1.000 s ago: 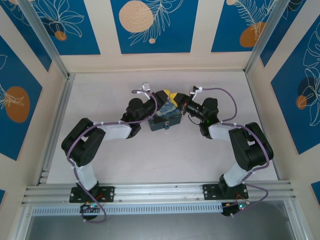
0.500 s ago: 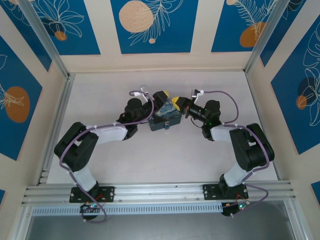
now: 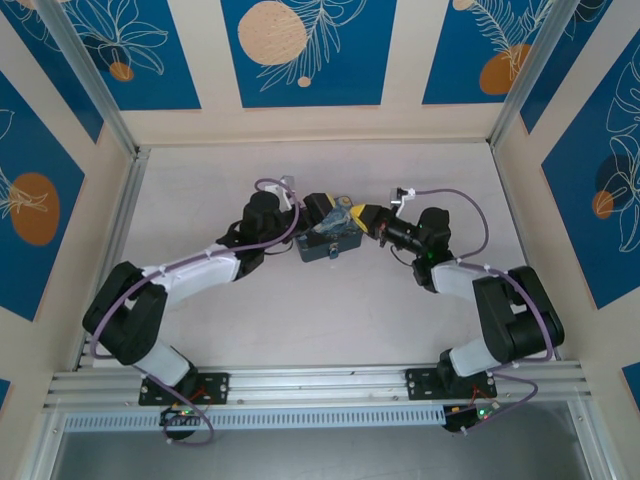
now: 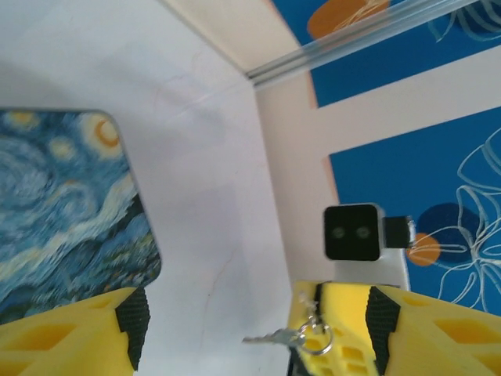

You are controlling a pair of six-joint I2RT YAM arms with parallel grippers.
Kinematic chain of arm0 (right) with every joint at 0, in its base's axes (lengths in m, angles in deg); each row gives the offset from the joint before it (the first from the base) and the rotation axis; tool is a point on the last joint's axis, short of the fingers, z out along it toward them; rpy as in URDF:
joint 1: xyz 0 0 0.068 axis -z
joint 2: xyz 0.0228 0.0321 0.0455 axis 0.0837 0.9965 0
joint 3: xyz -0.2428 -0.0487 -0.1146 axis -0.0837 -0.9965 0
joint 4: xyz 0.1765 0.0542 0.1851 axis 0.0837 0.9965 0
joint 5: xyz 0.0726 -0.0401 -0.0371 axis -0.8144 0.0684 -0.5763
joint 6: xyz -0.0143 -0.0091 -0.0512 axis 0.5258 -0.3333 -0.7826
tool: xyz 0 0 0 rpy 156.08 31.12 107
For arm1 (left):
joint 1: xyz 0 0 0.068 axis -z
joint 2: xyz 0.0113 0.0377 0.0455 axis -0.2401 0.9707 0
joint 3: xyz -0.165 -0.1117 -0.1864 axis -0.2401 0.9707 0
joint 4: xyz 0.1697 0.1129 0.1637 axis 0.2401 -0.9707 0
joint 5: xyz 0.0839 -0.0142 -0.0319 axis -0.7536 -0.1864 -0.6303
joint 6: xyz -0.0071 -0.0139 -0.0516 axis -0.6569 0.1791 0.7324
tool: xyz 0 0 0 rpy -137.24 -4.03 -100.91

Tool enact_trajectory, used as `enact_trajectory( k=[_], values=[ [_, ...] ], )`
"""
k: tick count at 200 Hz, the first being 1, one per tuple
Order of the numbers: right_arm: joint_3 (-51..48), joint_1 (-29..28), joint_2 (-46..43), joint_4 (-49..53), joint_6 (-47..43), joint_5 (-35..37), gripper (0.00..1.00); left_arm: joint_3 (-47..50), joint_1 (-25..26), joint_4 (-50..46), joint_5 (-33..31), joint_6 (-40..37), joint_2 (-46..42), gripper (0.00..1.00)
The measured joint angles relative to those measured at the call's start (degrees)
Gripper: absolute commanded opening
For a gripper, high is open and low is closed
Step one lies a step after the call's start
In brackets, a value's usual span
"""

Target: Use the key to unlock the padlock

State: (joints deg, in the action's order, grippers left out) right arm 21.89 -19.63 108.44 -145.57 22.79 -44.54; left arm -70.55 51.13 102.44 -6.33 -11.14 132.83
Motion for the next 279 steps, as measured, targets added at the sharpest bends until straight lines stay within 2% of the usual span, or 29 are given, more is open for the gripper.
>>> enact_trajectory(
  k=[22, 67, 101, 137, 177, 230, 279],
  values=[
    [-1.9, 0.6, -4.9, 5.0, -3.6, -0.3, 0.0, 0.5, 0.0, -4.3, 1.4, -2.0, -2.6, 0.77],
    [-5.0, 1.9, -13.8, 15.4, -9.4, 0.6, 0.0, 6.5, 1.6, -5.7, 2.6, -3.0, -6.8, 0.8],
    [-7.7, 4.4, -17.3, 20.9, -11.1, 1.0, 0.0, 10.8, 7.0, -6.8, 1.4, -5.2, -6.8, 0.86],
    [-8.0, 5.9, -19.6, 25.1, -12.7, 1.9, 0.0, 11.3, 12.0, -7.7, -2.0, -9.7, -4.9, 0.87],
    [-6.5, 6.3, -17.5, 27.4, -13.6, 2.3, 0.0, 11.0, 12.6, -8.2, -6.1, -13.3, 2.0, 0.87],
    [-1.8, 6.3, -11.1, 27.3, -13.6, 2.4, 0.0, 7.5, 12.1, -9.1, -10.6, -18.0, 6.4, 0.87],
    [4.6, 6.3, -3.8, 26.1, -13.6, 2.0, 0.0, 4.7, 7.5, -9.0, -12.0, -20.2, 10.4, 0.87]
  ],
)
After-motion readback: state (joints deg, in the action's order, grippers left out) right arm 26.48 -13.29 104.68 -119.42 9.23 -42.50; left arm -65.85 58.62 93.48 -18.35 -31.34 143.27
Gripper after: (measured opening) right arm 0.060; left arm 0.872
